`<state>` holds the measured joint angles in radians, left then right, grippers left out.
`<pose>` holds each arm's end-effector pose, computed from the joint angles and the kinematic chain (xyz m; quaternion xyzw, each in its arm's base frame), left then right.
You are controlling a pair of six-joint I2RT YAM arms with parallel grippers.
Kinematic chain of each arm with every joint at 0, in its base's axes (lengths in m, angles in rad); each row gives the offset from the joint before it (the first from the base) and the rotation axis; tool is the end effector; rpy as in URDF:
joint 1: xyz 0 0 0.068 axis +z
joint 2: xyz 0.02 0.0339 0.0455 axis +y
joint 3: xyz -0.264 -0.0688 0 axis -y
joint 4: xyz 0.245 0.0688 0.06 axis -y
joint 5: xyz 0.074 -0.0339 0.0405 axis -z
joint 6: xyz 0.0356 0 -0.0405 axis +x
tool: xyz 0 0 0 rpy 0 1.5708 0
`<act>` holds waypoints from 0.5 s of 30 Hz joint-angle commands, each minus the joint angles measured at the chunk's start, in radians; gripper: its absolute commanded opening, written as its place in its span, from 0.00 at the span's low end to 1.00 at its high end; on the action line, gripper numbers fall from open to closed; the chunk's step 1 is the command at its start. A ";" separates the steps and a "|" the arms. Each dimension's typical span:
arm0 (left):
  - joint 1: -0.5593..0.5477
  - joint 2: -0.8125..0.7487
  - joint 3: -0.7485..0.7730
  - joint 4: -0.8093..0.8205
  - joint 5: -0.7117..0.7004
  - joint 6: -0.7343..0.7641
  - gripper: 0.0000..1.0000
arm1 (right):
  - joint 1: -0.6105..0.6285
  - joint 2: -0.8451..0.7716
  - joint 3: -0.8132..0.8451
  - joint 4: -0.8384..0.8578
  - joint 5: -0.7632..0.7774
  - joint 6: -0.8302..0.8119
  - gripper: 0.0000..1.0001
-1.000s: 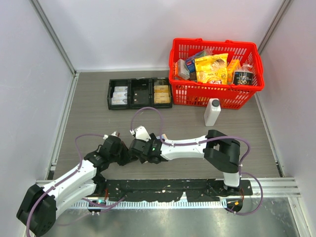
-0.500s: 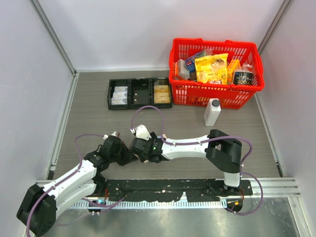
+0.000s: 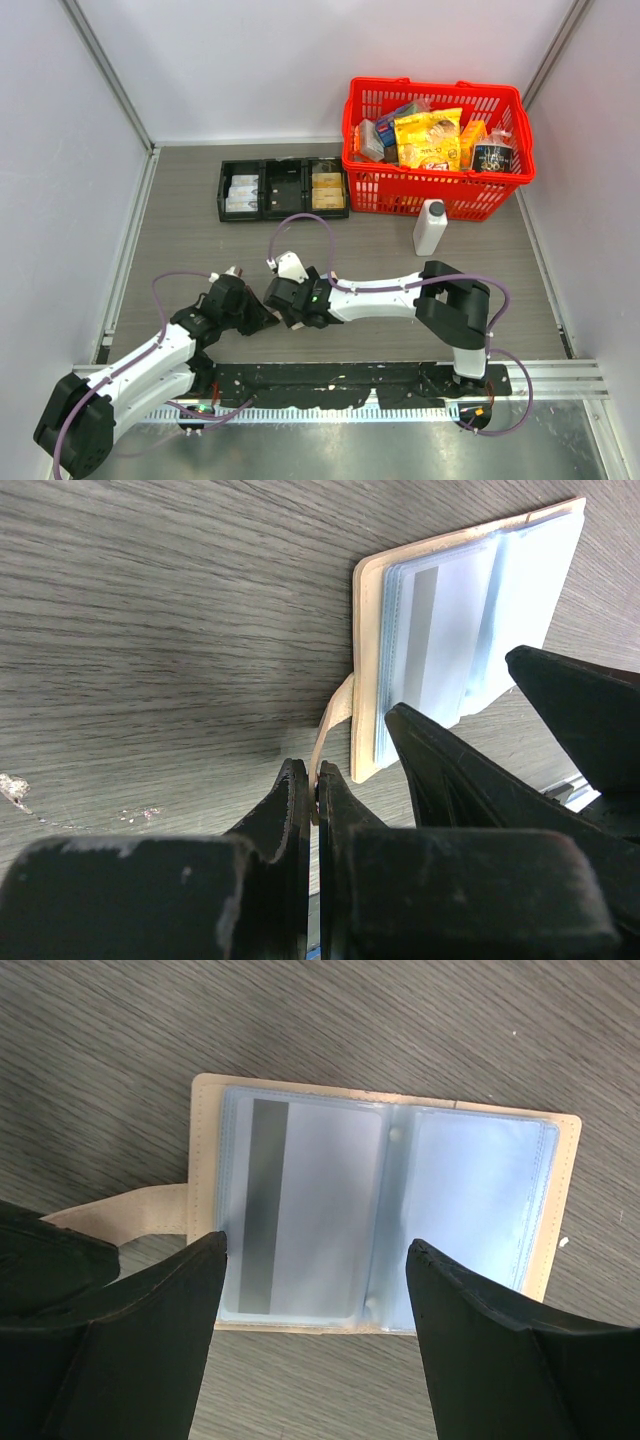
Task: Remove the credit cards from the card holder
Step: Remove the credit card from the card holder.
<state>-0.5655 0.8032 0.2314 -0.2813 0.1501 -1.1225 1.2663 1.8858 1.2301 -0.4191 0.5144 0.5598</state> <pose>0.1213 -0.0833 0.1391 -0.2314 0.9049 -0.3084 0.1802 0.1314 0.3597 0.1703 -0.2657 0.9012 0.0371 0.3403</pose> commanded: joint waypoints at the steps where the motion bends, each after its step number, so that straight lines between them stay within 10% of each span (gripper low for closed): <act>1: -0.002 -0.002 0.005 0.011 -0.004 0.003 0.00 | -0.010 0.004 -0.012 0.031 0.015 0.006 0.77; 15: -0.004 -0.006 0.003 0.011 -0.003 0.003 0.00 | -0.022 -0.004 -0.030 0.063 -0.028 0.009 0.77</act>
<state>-0.5655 0.8032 0.2314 -0.2817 0.1501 -1.1225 1.2526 1.8858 1.2076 -0.3840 0.4805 0.5598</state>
